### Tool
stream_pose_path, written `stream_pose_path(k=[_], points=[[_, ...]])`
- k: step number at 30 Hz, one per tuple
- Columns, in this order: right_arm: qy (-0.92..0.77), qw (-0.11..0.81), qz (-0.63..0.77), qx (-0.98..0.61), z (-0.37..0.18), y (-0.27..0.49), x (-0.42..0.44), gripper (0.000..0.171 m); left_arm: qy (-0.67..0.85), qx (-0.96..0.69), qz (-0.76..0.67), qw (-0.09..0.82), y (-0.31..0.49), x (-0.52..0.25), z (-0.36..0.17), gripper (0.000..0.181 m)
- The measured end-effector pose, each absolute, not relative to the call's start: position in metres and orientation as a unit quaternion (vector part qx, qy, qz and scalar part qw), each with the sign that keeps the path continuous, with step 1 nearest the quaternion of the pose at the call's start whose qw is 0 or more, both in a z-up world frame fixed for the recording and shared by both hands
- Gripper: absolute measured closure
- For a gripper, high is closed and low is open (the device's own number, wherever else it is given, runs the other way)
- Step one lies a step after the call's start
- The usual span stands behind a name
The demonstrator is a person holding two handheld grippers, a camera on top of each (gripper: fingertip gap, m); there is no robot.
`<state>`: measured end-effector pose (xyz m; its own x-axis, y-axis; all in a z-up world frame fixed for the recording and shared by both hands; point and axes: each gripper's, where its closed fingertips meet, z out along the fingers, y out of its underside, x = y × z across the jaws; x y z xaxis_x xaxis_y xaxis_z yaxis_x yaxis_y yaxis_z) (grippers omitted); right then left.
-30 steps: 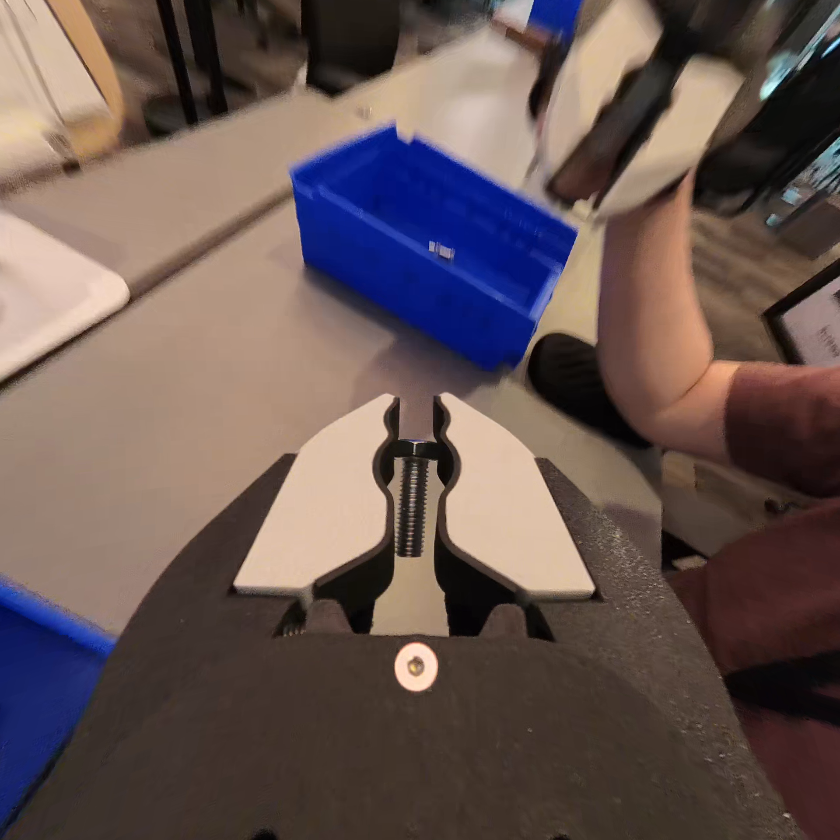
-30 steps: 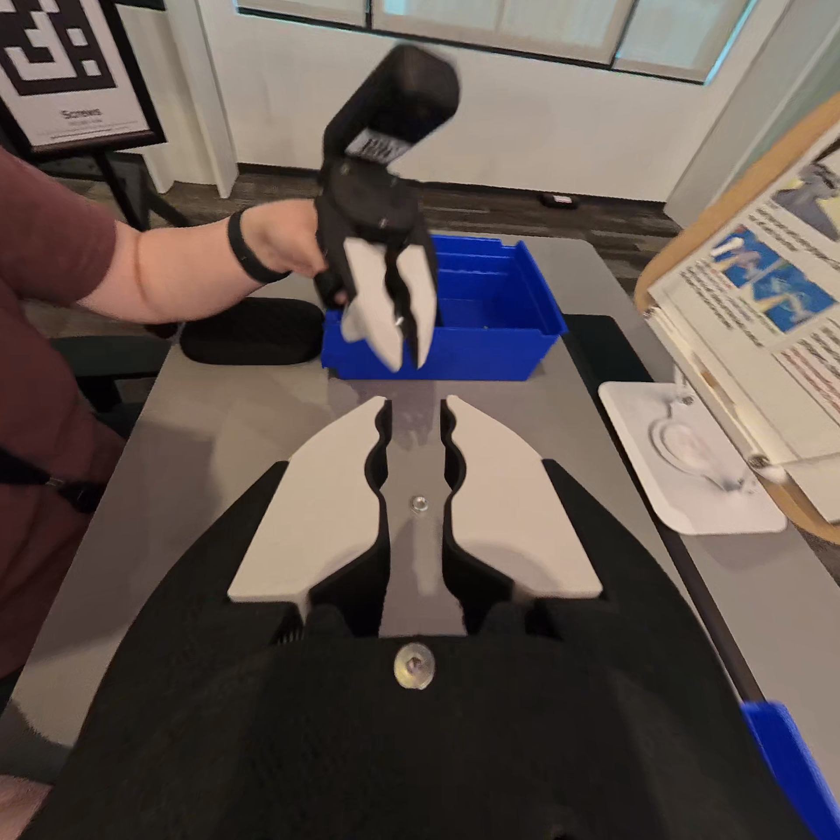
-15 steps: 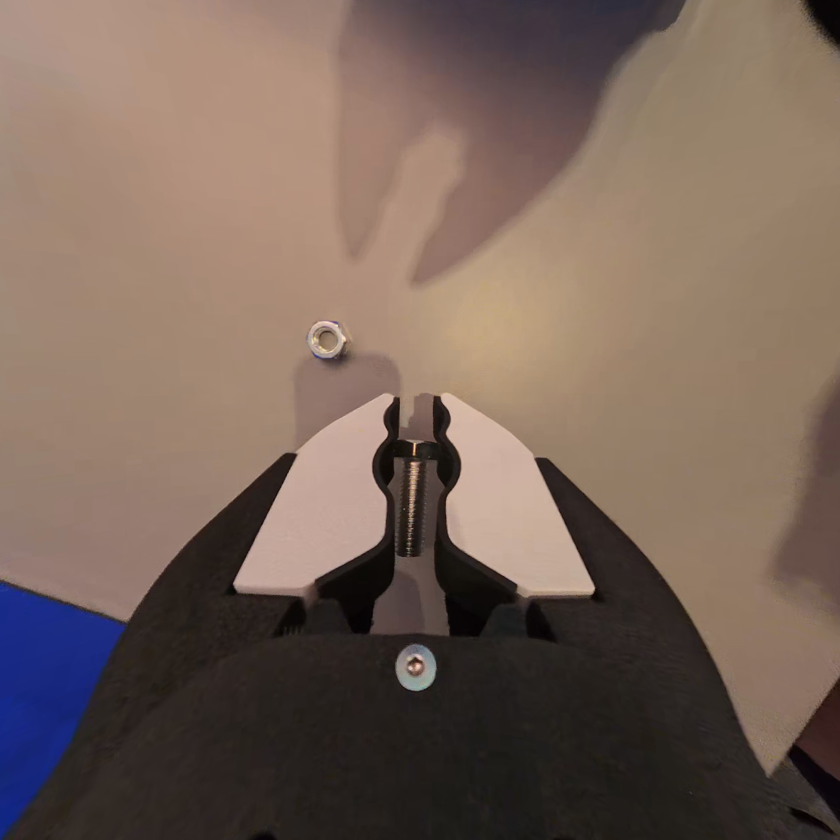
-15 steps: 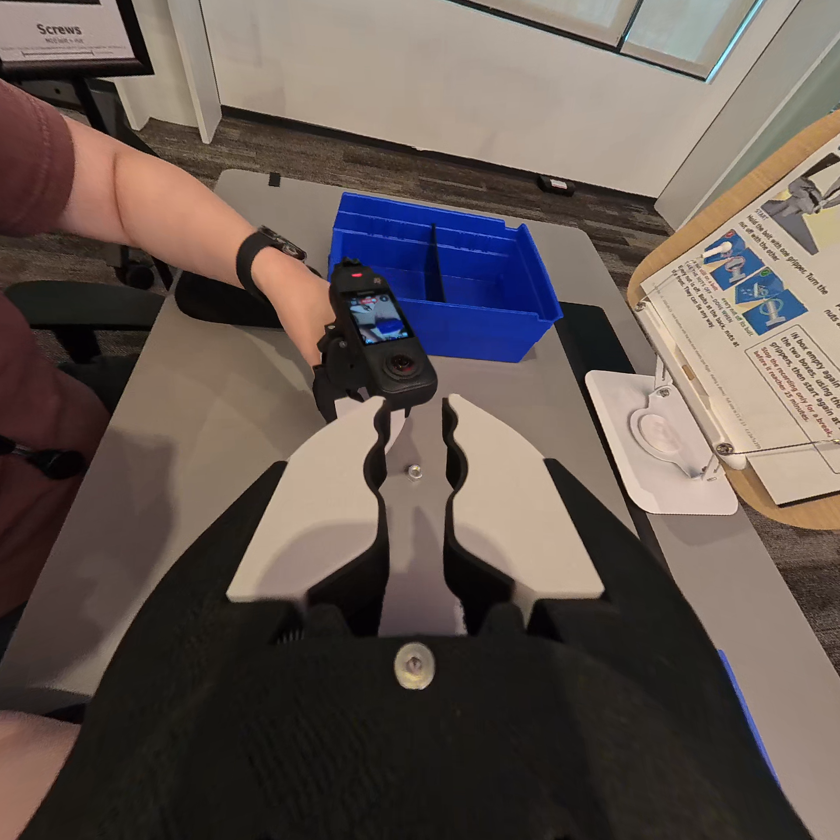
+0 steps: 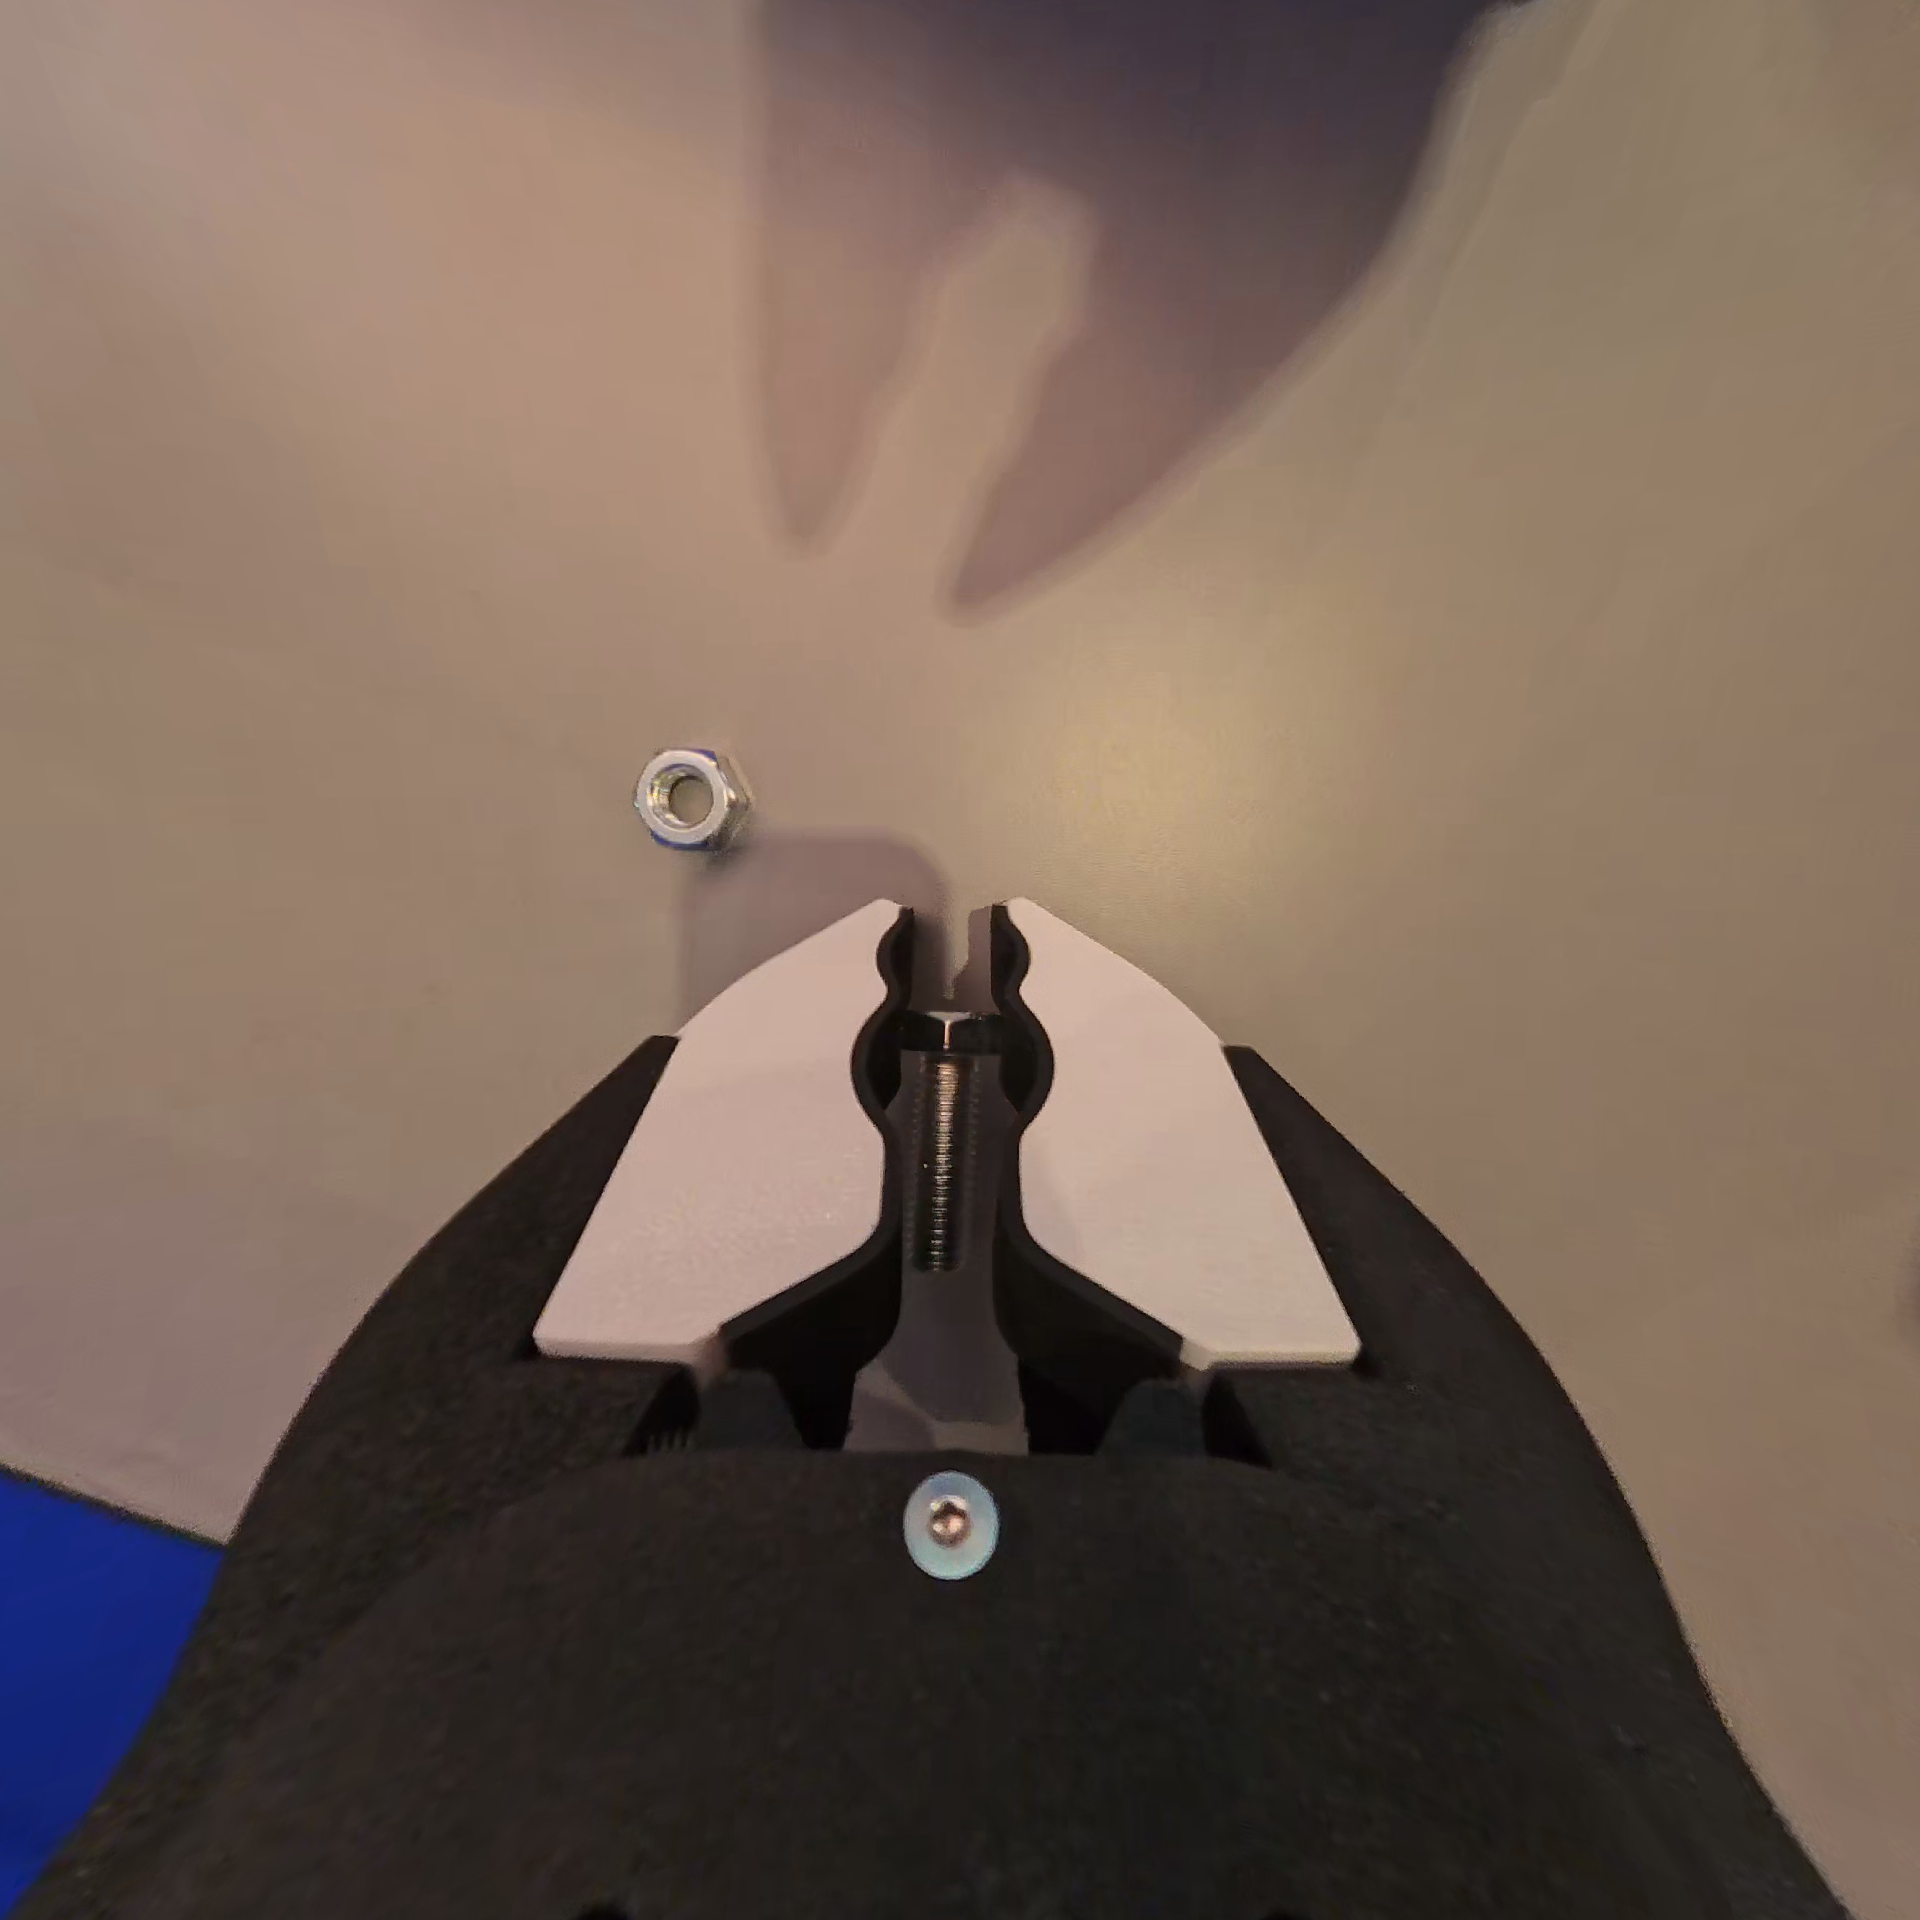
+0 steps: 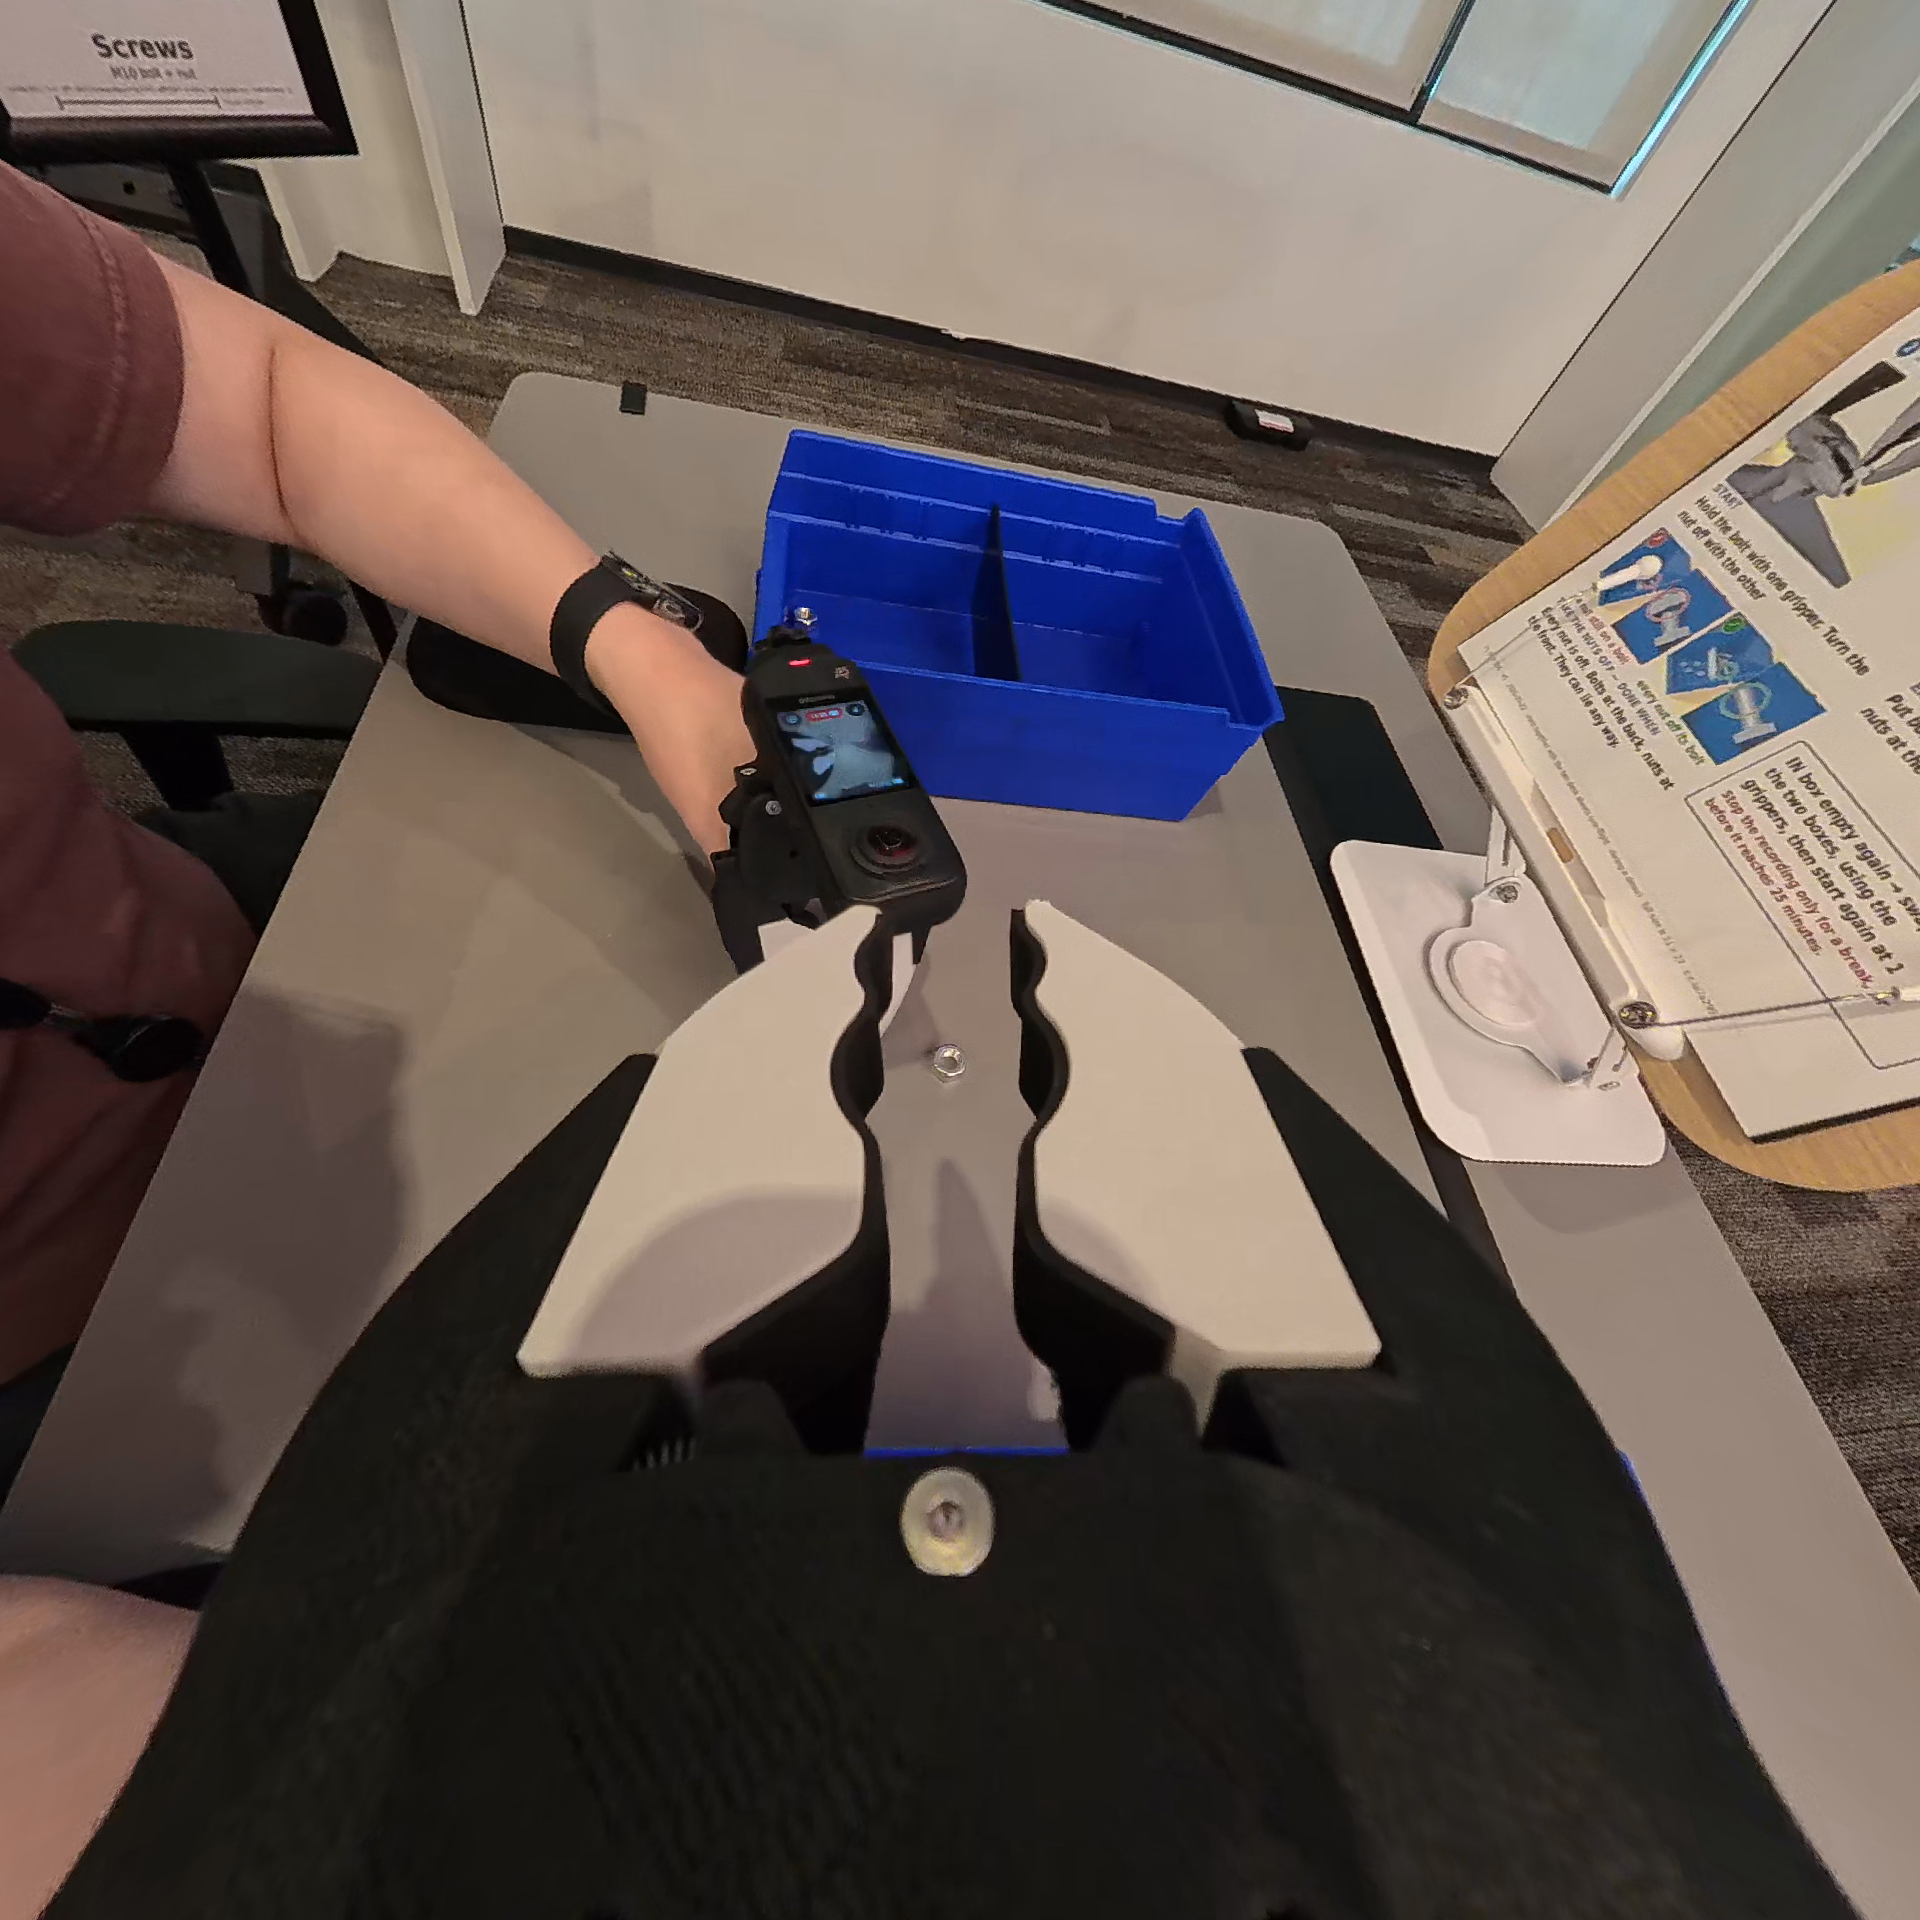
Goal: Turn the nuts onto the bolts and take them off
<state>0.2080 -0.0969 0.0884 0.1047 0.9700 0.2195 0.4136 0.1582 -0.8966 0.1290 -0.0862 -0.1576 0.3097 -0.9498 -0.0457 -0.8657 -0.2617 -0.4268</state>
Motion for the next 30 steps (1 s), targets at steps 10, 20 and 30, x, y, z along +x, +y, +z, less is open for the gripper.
stream_pose_path(k=[10,20,30], points=[[-0.612,0.45,0.289,-0.583,0.08,-0.097,0.204,0.149,0.553,-0.79,-0.132,0.229,-0.089,0.13,-0.159,0.181],[-0.623,0.426,0.296,-0.585,0.069,-0.099,0.204,0.143,0.524,-0.8,-0.174,0.233,-0.116,0.115,-0.119,0.158],[-0.678,0.289,0.283,-0.614,0.009,-0.109,0.185,0.135,0.477,-0.824,-0.12,0.281,-0.145,0.079,-0.137,0.155]])
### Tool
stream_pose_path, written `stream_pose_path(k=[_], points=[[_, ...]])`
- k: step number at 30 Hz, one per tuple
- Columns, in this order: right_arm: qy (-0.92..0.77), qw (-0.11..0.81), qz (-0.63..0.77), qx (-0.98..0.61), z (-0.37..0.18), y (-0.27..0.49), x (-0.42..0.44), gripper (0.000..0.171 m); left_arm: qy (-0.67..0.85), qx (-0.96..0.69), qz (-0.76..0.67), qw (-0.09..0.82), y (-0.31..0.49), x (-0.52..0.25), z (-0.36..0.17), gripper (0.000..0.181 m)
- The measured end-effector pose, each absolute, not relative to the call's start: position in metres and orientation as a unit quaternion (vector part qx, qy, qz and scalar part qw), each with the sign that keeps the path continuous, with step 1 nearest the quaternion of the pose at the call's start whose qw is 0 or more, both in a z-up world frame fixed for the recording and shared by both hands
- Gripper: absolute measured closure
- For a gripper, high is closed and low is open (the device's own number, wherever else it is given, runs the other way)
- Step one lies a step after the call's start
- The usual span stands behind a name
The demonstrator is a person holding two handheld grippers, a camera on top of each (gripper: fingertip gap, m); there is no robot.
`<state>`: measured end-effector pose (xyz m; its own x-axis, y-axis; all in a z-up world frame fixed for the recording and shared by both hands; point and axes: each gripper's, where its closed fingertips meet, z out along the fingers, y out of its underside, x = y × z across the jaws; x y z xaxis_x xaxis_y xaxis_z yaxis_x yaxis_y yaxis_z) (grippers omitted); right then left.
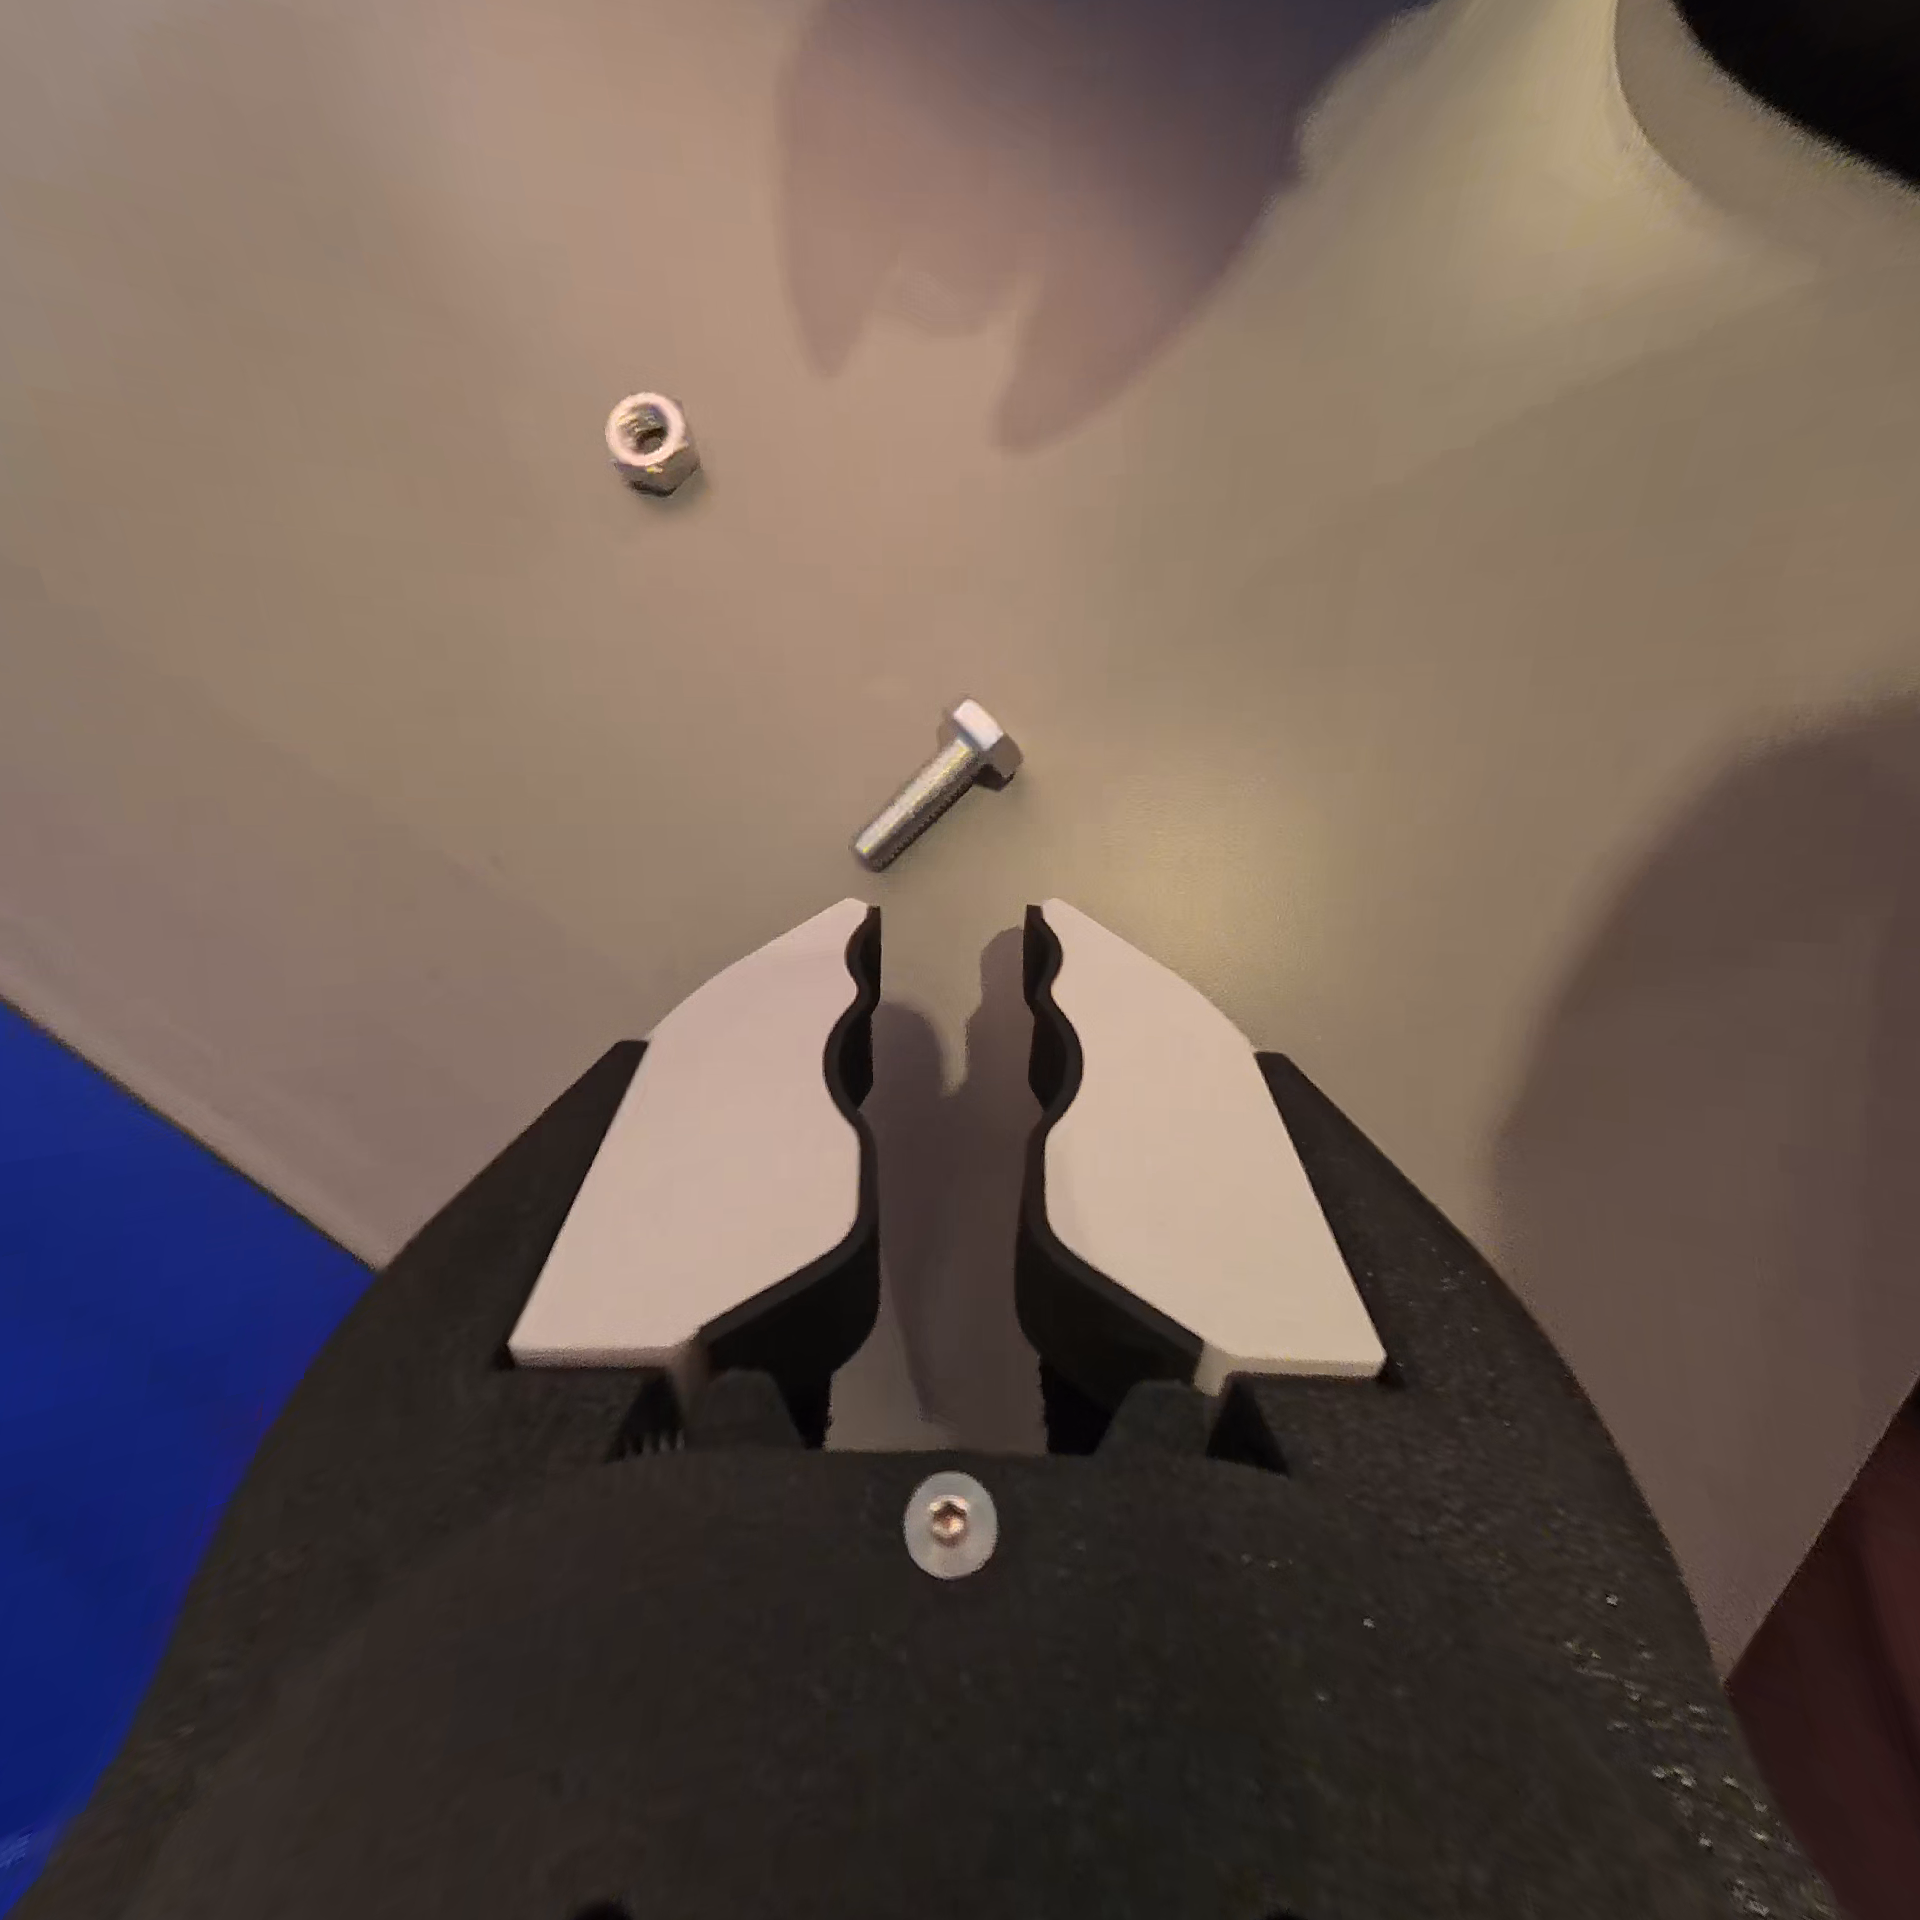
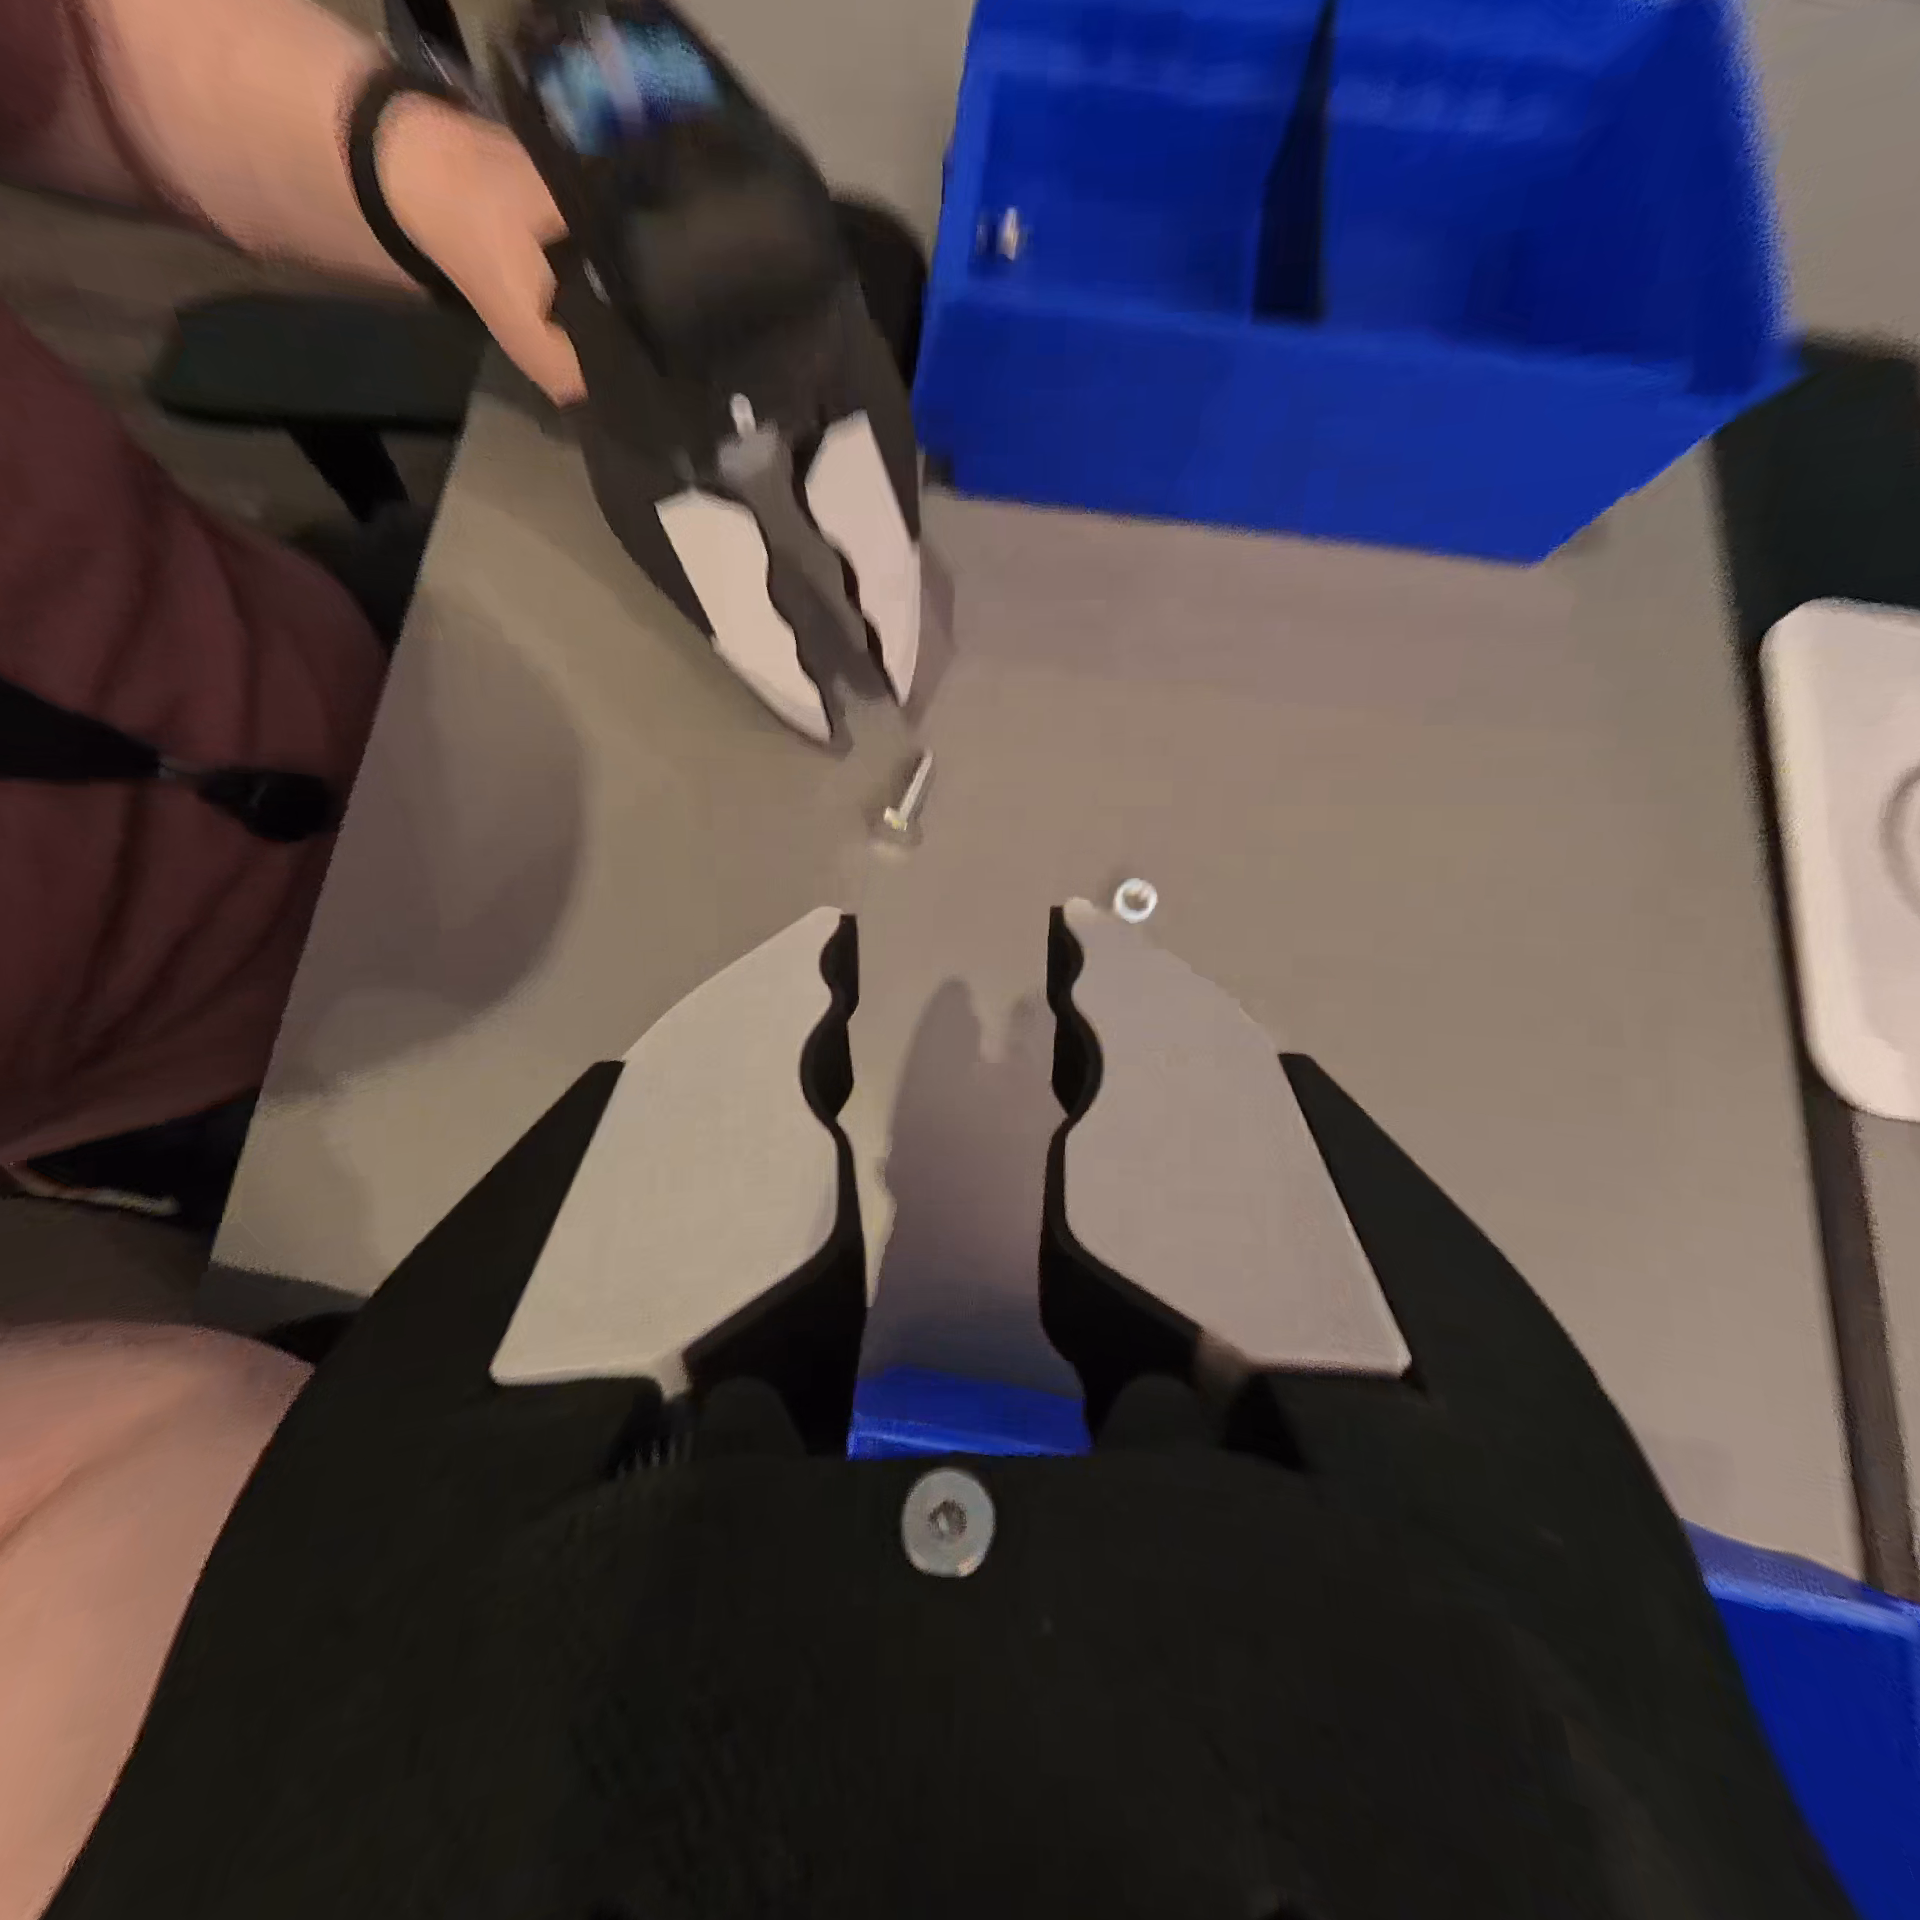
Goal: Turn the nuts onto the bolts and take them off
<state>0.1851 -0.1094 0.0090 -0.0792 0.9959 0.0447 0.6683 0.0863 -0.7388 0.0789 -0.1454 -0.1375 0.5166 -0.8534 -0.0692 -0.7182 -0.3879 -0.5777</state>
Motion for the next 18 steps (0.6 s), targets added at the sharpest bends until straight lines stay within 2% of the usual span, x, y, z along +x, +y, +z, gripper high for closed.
stream_pose_path(k=[6,9,17,18], points=[[-0.661,0.106,0.264,-0.694,-0.064,-0.113,0.136,0.146,0.36,-0.847,-0.129,0.368,-0.143,0.035,-0.109,0.155],[-0.657,0.044,0.21,-0.723,-0.103,-0.116,0.114,0.146,0.3,-0.85,-0.153,0.406,-0.148,0.007,-0.091,0.155],[-0.663,-0.013,0.091,-0.743,-0.158,-0.124,0.088,0.147,0.269,-0.856,-0.108,0.428,-0.159,-0.052,-0.069,0.155],[-0.665,-0.007,0.081,-0.743,-0.16,-0.122,0.087,0.151,0.268,-0.854,-0.112,0.432,-0.16,-0.053,-0.065,0.155]])
